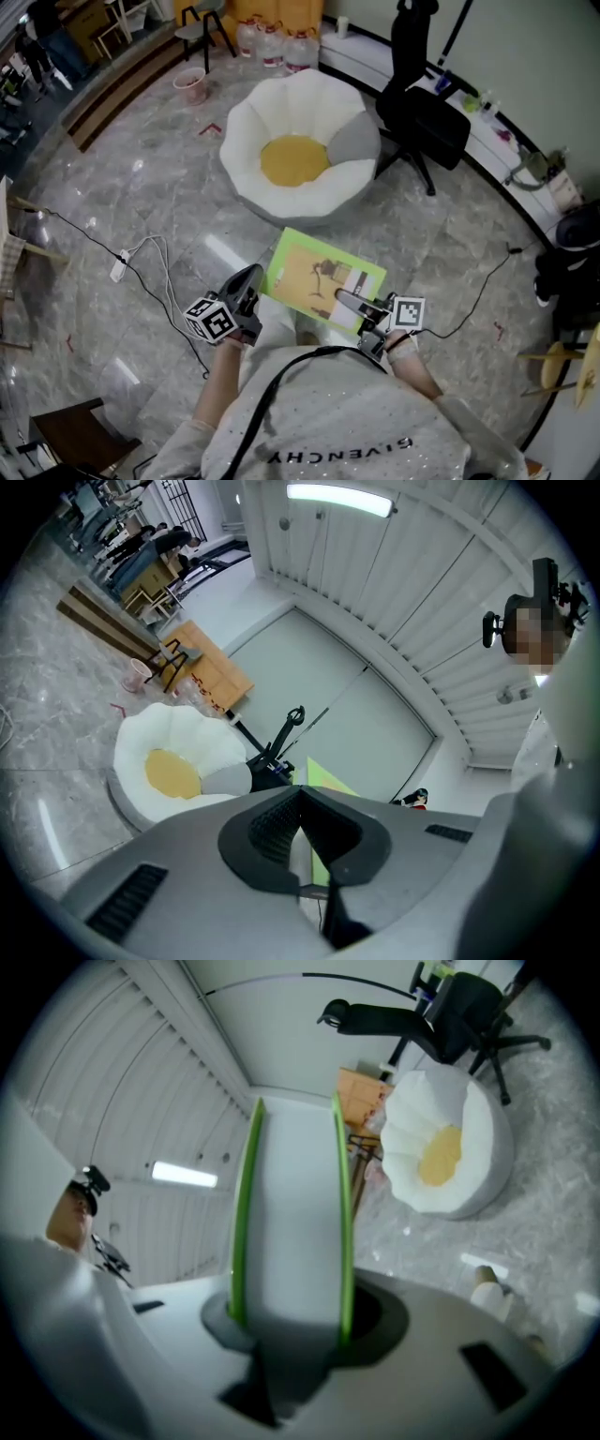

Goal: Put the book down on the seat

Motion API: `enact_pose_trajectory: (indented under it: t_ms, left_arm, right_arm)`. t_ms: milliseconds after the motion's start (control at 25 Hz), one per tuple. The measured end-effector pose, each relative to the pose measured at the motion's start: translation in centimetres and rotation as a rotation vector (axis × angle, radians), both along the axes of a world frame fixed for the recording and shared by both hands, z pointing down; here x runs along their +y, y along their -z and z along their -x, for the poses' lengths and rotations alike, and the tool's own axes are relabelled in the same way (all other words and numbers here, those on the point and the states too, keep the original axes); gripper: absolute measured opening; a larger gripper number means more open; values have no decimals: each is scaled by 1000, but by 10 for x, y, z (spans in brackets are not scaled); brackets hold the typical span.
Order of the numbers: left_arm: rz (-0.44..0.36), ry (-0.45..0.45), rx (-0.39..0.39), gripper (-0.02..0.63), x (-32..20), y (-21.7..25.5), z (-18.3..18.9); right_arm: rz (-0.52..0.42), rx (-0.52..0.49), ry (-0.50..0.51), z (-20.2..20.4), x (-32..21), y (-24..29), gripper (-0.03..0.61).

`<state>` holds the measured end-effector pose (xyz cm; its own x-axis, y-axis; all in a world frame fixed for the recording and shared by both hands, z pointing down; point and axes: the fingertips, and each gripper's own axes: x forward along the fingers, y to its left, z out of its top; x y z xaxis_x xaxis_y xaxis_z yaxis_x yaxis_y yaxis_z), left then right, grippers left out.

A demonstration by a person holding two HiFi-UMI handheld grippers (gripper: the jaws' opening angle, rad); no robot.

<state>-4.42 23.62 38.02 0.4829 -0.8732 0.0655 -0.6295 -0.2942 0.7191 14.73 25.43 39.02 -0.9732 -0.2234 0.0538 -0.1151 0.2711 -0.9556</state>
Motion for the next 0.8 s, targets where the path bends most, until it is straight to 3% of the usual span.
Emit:
enact_pose_trajectory:
  t_ms: [160,360,800]
  left_arm:
    - [-14,-33,-6,25,-39,0,12]
    - [-3,-75,6,25,-117,-5,61]
    - [5,-106,30,25,-174,-19,80]
  right_arm:
    - [4,9,-7,14,-32,1,144]
    - [28,48,-6,68,-98,1,144]
    - [21,63,-61,98,-139,-4,144]
